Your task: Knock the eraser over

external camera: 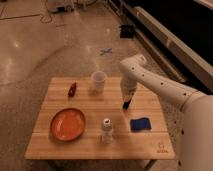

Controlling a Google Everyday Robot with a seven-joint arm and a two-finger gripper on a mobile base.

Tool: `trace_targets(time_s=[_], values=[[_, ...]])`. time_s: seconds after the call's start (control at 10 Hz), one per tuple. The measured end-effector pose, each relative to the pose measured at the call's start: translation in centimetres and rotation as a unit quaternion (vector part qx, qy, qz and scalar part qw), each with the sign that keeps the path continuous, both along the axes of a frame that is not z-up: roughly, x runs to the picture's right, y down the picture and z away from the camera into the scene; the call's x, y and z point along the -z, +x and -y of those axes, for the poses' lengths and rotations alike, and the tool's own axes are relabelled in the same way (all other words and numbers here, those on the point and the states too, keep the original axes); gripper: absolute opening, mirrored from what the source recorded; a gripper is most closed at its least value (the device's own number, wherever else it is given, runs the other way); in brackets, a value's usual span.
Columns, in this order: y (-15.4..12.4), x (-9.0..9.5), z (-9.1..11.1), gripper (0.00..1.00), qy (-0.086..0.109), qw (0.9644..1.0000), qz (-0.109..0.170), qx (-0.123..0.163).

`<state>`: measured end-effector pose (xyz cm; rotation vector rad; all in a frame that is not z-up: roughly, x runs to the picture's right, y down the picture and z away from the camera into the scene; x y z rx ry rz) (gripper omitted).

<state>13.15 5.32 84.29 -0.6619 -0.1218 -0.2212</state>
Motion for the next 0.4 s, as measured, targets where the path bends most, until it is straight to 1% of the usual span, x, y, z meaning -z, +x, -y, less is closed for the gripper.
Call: trace_targets(time_s=[0.2, 0.3, 0.4], values=[[1.6, 0.1, 0.3, 0.01, 0.008, 0.9997, -0.02, -0.011], [2.4, 0.3, 0.5, 0.07, 0.013, 0.9993, -0.031, -0.015], [2.8, 0.4, 0.7, 0.19, 0.017, 0.9989, -0.039, -0.018]])
